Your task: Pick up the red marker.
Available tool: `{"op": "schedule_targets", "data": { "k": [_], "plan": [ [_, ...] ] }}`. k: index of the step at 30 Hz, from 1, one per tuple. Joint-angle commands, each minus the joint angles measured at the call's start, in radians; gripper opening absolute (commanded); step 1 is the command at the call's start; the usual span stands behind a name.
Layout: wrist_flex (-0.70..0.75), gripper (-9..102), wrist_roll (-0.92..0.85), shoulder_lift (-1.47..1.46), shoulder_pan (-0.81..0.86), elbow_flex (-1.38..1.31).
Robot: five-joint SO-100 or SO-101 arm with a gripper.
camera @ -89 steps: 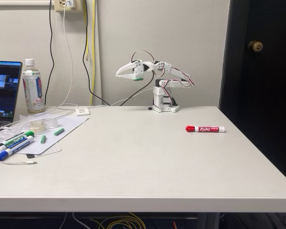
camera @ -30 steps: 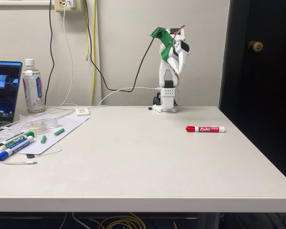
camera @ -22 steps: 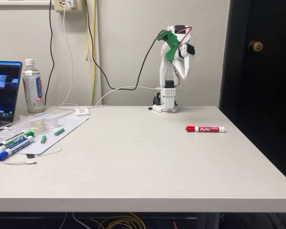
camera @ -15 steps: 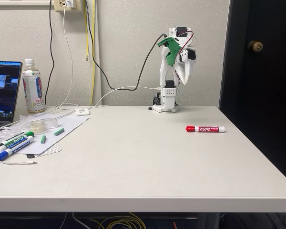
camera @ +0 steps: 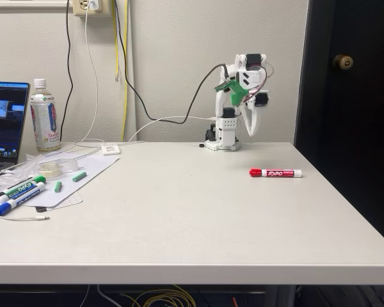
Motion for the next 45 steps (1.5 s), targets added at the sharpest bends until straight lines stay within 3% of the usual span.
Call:
{"op": "schedule_targets", "data": {
  "k": [1, 11, 27, 45],
  "plan": [
    [-0.005, 0, 0.054, -0.011, -0.023, -0.031],
    [-0.055, 0, 0.183, -0.029, -0.092, 0.018],
    [-0.325, 0, 0.235, 0.069, -0.133, 0.376],
    [-0.417, 5, 0.308, -0.006, -0.169, 0.387]
  ]
}}
